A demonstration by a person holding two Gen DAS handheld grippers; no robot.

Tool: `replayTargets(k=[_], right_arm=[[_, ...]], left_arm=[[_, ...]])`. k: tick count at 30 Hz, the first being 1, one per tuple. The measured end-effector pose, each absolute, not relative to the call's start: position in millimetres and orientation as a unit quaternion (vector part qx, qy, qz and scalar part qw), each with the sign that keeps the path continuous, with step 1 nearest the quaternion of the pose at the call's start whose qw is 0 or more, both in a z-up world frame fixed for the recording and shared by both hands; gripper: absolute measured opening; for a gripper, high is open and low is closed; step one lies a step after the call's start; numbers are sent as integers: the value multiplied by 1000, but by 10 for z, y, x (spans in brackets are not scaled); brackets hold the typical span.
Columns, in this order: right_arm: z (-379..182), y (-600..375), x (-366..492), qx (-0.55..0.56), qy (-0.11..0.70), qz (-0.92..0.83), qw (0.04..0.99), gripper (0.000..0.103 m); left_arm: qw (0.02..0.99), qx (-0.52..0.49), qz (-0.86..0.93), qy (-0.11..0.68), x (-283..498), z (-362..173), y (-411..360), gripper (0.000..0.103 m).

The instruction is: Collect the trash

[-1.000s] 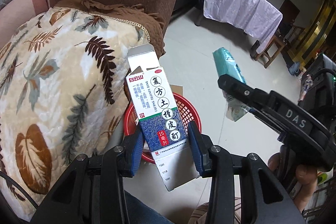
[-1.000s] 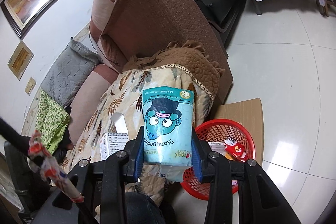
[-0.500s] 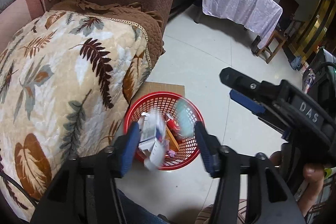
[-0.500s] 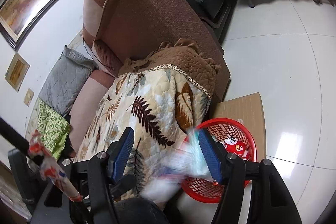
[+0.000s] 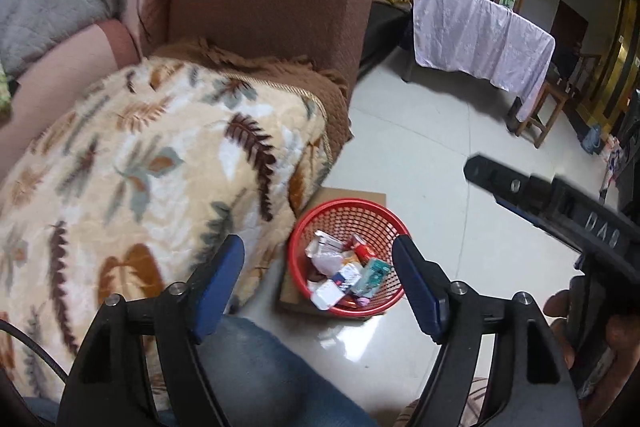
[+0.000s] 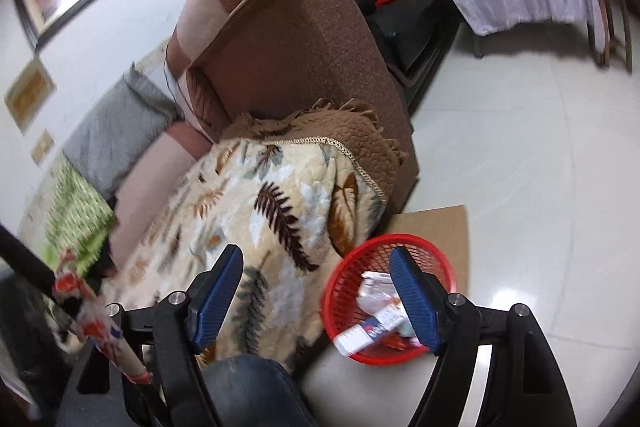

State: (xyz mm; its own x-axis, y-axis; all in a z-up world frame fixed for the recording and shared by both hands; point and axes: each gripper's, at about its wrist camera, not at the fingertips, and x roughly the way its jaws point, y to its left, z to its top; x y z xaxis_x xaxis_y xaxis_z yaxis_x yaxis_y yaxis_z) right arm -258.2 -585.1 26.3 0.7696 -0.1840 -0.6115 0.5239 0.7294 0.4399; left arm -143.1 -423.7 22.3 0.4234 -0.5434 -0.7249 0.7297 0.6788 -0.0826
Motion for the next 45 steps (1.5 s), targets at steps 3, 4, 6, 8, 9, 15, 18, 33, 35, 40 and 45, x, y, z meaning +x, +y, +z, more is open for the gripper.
replayTargets(k=[3, 4, 6, 8, 9, 15, 18, 33, 35, 40, 45], right_arm=[[383, -5686, -2642, 271, 287, -213, 894, 84], [432, -5631, -2665, 256, 288, -219, 896, 85], [495, -5565, -2705, 237, 288, -229, 899, 88], [535, -5521, -2723, 229, 291, -232, 899, 89], [541, -5501, -2723, 227, 294, -231, 899, 89], [543, -5472, -2779, 226, 298, -241, 895, 90], [532, -5470, -2800, 230, 301, -243, 893, 90], [511, -5474, -2807, 235, 305, -248, 889, 91], [499, -5481, -2806, 236, 305, -248, 889, 91], [503, -5482, -2802, 235, 305, -248, 889, 91], [487, -5490, -2812, 236, 305, -249, 888, 91]], left_arm=[[849, 113, -369, 361, -1513, 378, -4062, 82], [852, 108, -367, 359, -1536, 420, -4013, 83], [855, 100, -362, 356, -1563, 488, -3948, 83], [859, 92, -358, 355, -1582, 542, -3902, 83], [859, 91, -357, 355, -1587, 553, -3894, 83], [861, 93, -354, 354, -1653, 592, -3869, 83], [863, 94, -350, 352, -1663, 589, -3865, 83], [864, 95, -344, 354, -1649, 553, -3829, 83], [864, 95, -344, 355, -1648, 552, -3826, 83], [864, 95, -344, 354, -1650, 555, -3831, 83], [864, 95, -345, 355, -1642, 551, -3832, 83]])
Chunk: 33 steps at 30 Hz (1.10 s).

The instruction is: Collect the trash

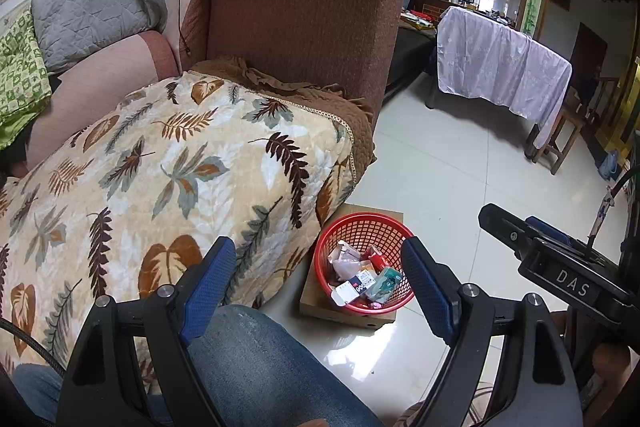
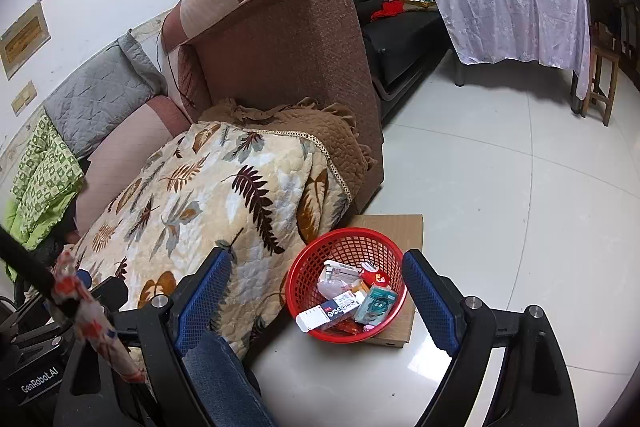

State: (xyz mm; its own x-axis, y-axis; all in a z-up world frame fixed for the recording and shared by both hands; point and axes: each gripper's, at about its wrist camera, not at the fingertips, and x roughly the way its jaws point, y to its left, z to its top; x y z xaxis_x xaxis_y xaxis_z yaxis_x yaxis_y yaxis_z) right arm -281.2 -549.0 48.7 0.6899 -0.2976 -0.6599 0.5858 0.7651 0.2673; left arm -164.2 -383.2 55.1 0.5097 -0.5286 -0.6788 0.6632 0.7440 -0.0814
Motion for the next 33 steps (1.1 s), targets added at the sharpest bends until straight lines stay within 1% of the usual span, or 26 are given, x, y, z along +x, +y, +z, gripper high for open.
replayTargets(k=[33], right_arm=[[444, -5536, -2828, 236, 307, -250, 887, 91]], left_arm=[[858, 98, -348, 364, -1660, 406, -3810, 84]])
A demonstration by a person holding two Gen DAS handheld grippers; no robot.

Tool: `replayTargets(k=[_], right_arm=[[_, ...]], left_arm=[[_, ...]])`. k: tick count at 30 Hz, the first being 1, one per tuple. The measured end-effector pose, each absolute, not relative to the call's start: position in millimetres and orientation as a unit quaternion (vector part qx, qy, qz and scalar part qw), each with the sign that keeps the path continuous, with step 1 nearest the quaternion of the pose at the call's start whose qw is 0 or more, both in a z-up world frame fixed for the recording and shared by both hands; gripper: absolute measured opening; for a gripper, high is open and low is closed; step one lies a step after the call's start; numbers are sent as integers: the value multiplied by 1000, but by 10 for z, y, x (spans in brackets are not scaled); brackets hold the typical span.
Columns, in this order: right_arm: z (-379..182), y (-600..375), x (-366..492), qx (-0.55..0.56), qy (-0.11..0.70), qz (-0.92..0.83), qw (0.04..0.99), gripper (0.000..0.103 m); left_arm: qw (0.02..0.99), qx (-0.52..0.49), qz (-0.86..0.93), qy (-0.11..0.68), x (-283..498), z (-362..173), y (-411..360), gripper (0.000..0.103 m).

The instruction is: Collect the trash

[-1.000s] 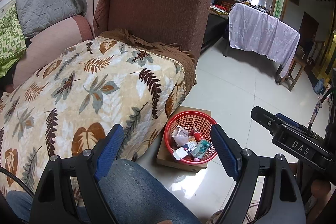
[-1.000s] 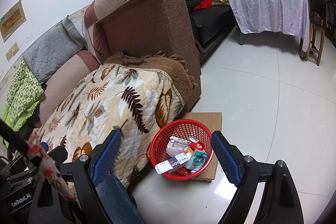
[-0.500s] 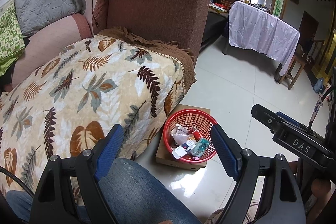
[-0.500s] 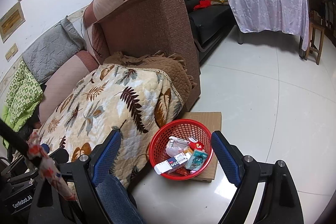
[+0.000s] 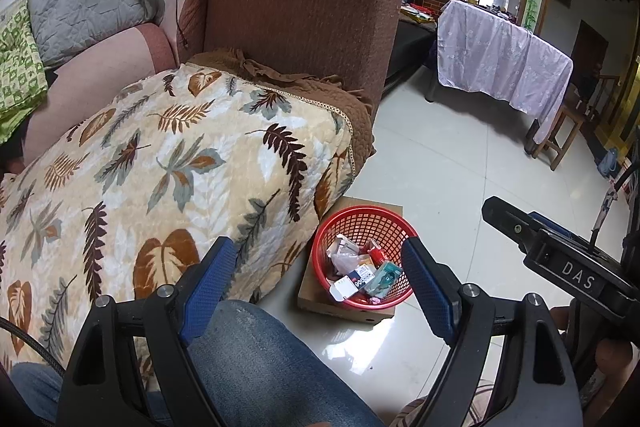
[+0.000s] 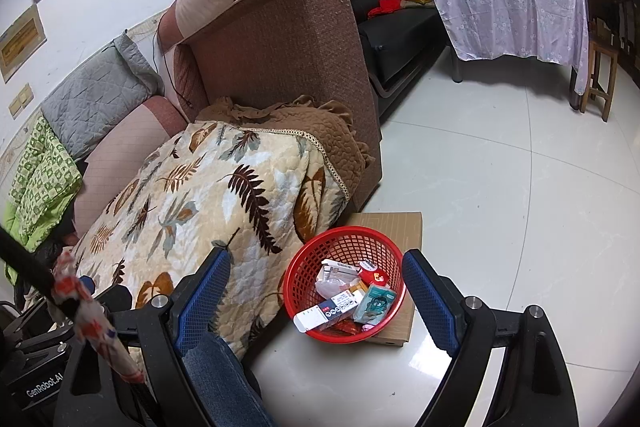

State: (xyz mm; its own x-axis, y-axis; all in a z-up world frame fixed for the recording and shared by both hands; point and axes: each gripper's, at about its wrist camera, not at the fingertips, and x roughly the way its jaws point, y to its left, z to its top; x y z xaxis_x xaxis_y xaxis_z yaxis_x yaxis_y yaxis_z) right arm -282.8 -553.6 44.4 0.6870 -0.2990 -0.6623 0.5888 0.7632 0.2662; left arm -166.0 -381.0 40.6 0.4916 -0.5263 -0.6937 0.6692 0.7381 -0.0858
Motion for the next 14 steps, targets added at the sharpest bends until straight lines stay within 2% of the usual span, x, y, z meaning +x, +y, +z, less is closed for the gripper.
replayTargets(k=[9, 14], right_arm=[[413, -5551, -2841, 246, 307, -245, 886, 91], [399, -5532, -2745, 260, 299, -229, 889, 91]], left_arm=[[857, 97, -350, 365, -1644, 425, -3829, 84], [848, 63, -354, 389, -1483, 339, -3658, 84]])
